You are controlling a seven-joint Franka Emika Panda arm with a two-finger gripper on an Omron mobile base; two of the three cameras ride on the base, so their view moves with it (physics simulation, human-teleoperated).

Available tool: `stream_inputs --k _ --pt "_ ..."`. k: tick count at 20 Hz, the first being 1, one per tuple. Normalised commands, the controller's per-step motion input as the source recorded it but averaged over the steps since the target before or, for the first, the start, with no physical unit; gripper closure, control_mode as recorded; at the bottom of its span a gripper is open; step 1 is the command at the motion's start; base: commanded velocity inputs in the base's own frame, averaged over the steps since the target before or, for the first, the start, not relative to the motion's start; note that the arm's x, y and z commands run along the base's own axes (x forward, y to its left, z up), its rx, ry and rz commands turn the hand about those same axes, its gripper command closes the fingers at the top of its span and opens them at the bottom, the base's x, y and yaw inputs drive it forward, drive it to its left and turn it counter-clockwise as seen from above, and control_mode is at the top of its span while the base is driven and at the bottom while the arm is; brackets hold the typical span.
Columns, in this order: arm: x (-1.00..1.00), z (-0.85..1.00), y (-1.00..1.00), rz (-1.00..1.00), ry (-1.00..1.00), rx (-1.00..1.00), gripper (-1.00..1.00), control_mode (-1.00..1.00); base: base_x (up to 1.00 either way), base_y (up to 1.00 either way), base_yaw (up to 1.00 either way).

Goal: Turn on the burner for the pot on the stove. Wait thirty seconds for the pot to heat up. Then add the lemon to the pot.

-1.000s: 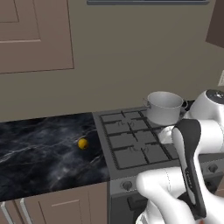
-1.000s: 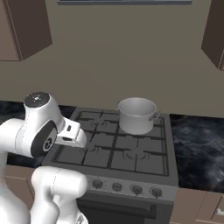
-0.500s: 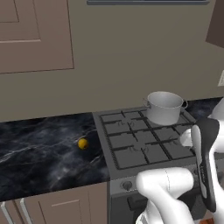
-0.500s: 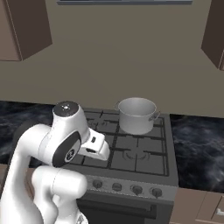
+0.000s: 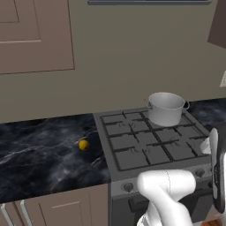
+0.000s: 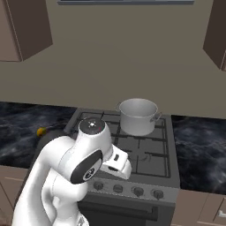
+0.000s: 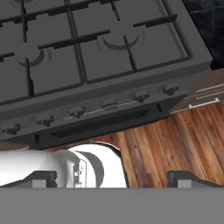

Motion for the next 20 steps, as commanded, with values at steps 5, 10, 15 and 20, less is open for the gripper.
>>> stream_inputs --k 5,10,15,20 --pt "-0.34 -0.73 -0.44 0.00 -0.15 -0.03 -1.00 -1.00 0.00 0.00 0.00" --pt "-0.02 -0.88 -0.08 0.07 -0.30 -0.07 -1.00 -1.00 0.00 0.00 0.00" --pt "0.00 -0.85 0.00 0.16 -0.55 -0.07 -1.00 -1.00 0.00 0.00 0.00" --pt "0.00 -1.00 0.00 0.25 -0.64 -0.18 -1.00 -1.00 0.00 0.00 0.00"
